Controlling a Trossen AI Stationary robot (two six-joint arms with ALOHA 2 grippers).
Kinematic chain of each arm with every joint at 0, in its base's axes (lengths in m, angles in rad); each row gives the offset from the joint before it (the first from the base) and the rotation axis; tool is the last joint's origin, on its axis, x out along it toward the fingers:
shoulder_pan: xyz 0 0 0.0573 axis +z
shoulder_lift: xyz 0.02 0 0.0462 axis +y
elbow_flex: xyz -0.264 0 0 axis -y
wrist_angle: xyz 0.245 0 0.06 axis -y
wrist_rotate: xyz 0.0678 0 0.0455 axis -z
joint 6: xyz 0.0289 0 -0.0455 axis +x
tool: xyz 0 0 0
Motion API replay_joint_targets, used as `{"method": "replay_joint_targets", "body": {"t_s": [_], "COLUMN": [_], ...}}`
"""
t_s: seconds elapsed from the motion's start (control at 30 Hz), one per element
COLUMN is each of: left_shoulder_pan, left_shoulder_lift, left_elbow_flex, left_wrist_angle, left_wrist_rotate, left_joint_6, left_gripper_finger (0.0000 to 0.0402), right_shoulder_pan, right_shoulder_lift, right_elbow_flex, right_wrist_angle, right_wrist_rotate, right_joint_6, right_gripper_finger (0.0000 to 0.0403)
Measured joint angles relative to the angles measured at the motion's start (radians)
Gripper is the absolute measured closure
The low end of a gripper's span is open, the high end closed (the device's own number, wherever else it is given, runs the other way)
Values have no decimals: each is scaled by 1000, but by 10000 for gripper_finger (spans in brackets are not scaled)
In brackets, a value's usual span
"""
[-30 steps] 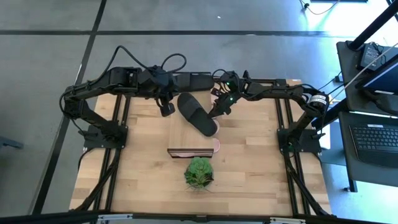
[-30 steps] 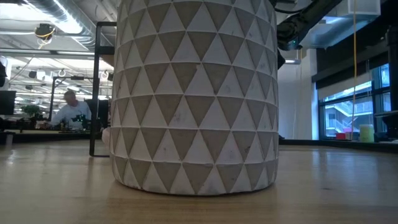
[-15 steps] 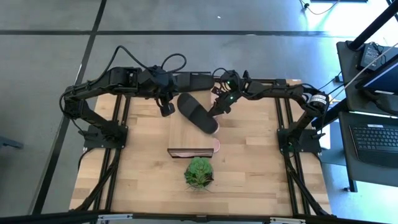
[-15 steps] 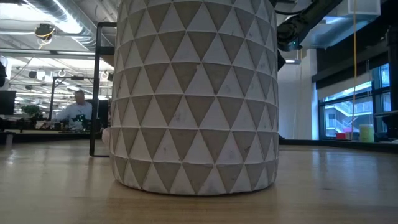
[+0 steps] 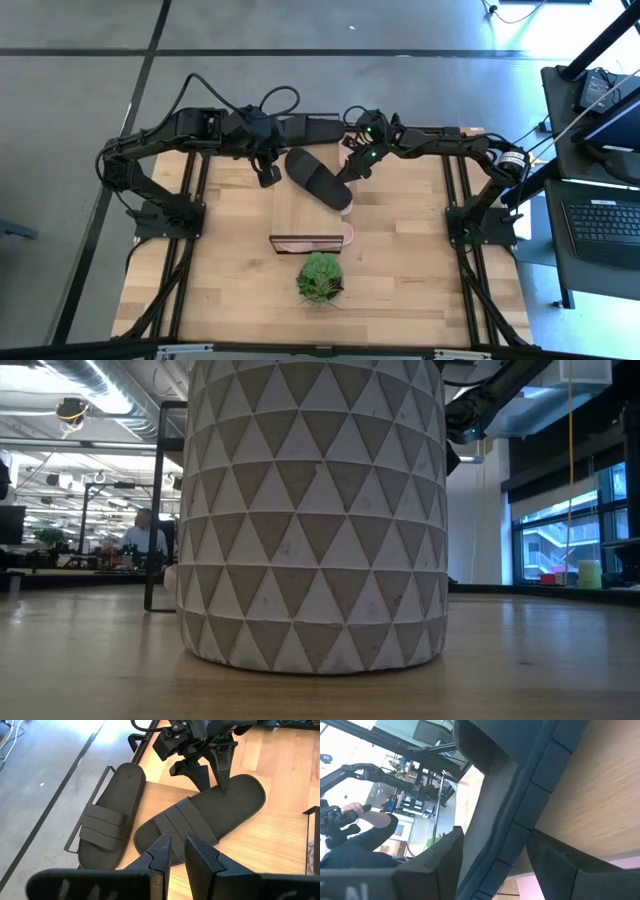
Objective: Pick and place slides into the shelf
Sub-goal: Put the black slipper on the shelf
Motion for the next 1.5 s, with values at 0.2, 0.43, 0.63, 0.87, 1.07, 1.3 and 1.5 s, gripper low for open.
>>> {"method": "replay_joint_targets", "body": {"t_s": [0.2,0.43,0.63,0.87,1.07,1.3,1.5], "left_shoulder_pan": [0,0,0,0,0,0,0], "left_shoulder_lift": [0,0,0,0,0,0,0], "left_elbow_flex": [0,0,0,0,0,0,0], "left_wrist_angle": [0,0,0,-20,-30,-30,-31], "left_wrist_rotate": [0,0,0,0,0,0,-1], "left_joint_6": [0,0,0,0,-1,0,0], "left_gripper_finger": [356,356,356,356,356,356,356], "right_shoulder_pan": [-1,-2,-4,-6,-8,-8,-8], "right_shoulder_lift": [-25,-35,-35,-35,-35,-35,-35], "right_elbow_flex": [0,0,0,0,15,181,353], "right_wrist_angle": [0,-21,-81,-83,-114,-427,-663], "right_wrist_rotate": [65,113,178,182,232,415,565], "right_joint_6": [-1,-25,-76,-82,-108,-273,-321], "right_gripper_finger": [189,189,189,189,189,189,189]}}
